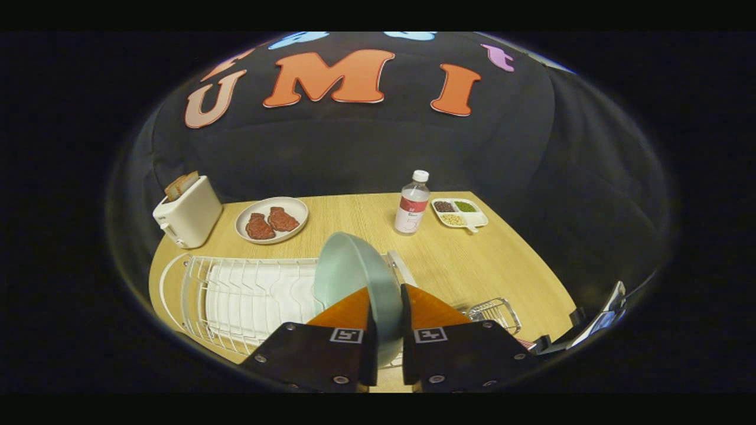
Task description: Take the plate from the dish rack, then take the spoon from the basket and place it into the plate.
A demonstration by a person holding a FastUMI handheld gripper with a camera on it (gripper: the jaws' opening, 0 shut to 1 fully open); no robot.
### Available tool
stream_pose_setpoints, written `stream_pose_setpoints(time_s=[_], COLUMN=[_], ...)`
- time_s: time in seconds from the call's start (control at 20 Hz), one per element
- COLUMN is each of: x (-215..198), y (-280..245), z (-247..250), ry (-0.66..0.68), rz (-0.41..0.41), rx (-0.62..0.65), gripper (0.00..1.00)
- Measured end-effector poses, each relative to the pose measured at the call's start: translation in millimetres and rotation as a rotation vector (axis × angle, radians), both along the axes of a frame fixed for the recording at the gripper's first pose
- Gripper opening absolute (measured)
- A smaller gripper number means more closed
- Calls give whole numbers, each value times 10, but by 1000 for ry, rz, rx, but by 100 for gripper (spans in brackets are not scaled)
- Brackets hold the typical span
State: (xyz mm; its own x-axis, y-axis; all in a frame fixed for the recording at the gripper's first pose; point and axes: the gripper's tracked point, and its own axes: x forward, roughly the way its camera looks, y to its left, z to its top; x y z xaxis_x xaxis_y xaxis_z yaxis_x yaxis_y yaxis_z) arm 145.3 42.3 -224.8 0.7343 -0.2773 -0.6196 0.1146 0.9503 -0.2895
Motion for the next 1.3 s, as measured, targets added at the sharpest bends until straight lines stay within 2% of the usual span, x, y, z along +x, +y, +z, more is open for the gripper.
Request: stream_pose_setpoints(time_s=[0.45, 0.65, 0.9, 1.3], x=[73, 40, -228, -864], y=[60, 73, 85, 25], z=[183, 361, 570, 736], ry=[-23, -64, -91, -103], rz=[34, 32, 50, 58], rx=[-128, -131, -40, 197], gripper=[17, 16, 16, 17])
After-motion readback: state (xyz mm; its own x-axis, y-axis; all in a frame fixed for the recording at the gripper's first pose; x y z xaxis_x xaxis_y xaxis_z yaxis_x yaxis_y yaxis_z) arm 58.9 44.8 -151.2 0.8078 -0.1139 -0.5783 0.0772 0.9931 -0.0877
